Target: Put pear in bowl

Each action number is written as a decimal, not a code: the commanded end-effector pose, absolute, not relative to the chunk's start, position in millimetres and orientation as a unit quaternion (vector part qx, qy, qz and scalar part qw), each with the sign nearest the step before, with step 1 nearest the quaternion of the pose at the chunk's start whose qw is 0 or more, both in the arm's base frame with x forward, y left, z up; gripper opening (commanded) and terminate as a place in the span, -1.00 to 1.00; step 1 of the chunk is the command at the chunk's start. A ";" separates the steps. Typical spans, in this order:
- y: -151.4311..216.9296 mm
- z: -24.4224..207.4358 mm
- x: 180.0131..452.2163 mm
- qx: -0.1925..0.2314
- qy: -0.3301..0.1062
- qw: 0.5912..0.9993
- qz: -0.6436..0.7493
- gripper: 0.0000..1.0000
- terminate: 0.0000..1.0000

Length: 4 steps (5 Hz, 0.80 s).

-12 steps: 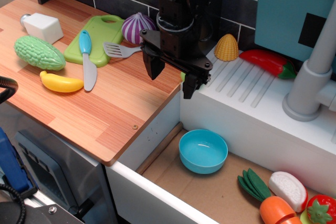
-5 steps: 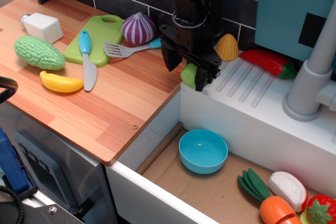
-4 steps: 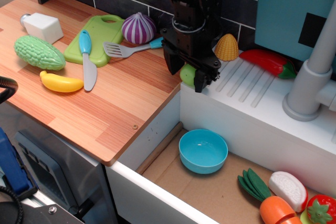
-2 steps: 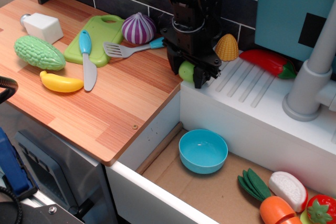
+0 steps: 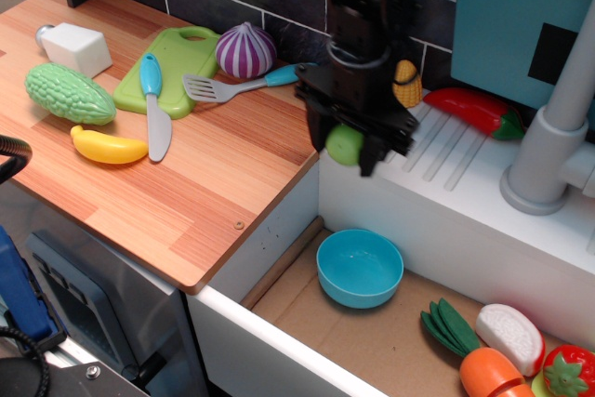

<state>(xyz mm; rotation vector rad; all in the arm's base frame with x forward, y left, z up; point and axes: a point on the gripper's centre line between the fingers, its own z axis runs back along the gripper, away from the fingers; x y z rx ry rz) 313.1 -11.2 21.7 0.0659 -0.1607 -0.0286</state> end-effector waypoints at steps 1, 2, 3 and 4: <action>-37.1 26.2 303.1 0.030 -0.110 0.993 0.023 -1.00 -1.00; -43.2 21.7 300.8 0.026 -0.109 0.993 0.029 -1.00 -1.00; -43.8 21.1 298.8 0.020 -0.112 0.993 0.026 -1.00 -1.00; -51.2 19.9 296.4 0.010 -0.126 0.991 0.039 1.00 -1.00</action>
